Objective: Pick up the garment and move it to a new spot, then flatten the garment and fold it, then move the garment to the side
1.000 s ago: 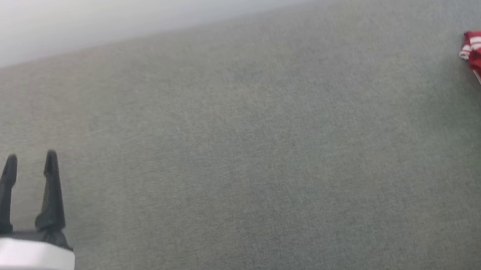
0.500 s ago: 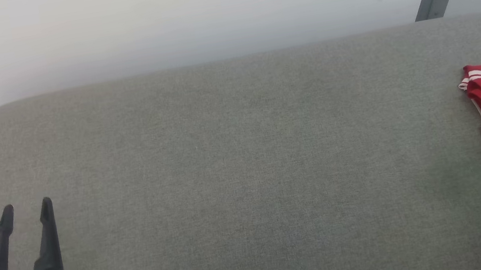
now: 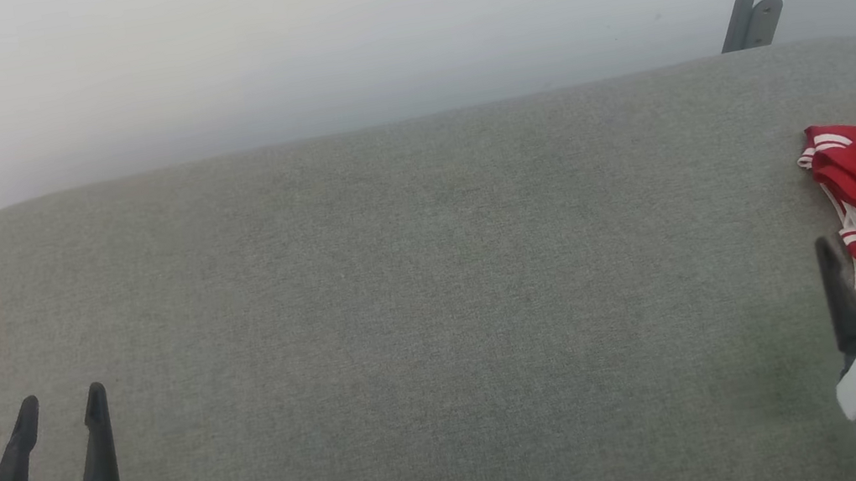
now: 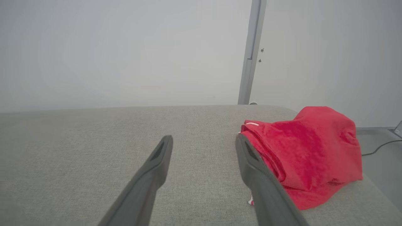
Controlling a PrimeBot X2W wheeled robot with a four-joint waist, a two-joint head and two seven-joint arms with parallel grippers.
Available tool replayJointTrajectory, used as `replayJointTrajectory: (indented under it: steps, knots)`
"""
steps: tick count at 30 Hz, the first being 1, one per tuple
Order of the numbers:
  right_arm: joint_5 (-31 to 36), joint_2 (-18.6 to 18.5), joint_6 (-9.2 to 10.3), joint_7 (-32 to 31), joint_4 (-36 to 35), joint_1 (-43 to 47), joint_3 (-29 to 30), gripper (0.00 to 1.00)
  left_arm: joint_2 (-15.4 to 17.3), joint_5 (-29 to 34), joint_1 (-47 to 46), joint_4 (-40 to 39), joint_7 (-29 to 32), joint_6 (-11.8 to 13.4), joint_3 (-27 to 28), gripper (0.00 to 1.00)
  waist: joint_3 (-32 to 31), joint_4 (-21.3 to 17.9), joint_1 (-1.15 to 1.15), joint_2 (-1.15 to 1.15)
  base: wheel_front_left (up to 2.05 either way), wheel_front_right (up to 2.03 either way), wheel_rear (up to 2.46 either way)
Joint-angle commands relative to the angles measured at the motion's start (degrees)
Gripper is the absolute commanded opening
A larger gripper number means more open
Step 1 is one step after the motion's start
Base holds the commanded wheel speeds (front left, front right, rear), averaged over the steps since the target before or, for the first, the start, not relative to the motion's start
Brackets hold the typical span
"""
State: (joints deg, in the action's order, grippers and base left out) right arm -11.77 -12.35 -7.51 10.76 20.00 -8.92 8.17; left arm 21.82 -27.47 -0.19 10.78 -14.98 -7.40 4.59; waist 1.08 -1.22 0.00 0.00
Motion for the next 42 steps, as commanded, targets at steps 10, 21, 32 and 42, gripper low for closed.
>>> replayJointTrajectory:
  steps: [10,21,32,42]
  knots:
    - [-0.68,1.1,0.04,-0.71,-1.67,1.7,-1.58,1.0,-0.45,-0.78,0.77,0.23,-0.24,-0.1,-0.19,1.0,-0.26,0.23,0.0,0.0,0.0,0.0,0.0]
    - [-1.31,0.98,0.04,-0.78,-1.67,1.57,-1.92,1.0,-0.45,-0.35,1.06,-0.49,-0.24,-0.1,-0.04,1.0,-0.16,0.65,0.0,0.0,0.0,0.0,0.0]
    - [-6.4,2.88,-0.01,-2.24,1.12,3.32,-1.93,0.0,-4.41,-5.14,1.07,2.44,1.73,-0.01,-0.89,0.0,-0.2,0.68,0.0,0.0,0.0,0.0,0.0]
    - [-16.71,3.78,0.0,-4.15,-0.14,3.36,-2.08,0.0,-6.38,-13.38,0.0,2.49,4.45,-0.02,-0.47,0.0,-0.26,0.73,0.0,0.0,0.0,0.0,0.0]
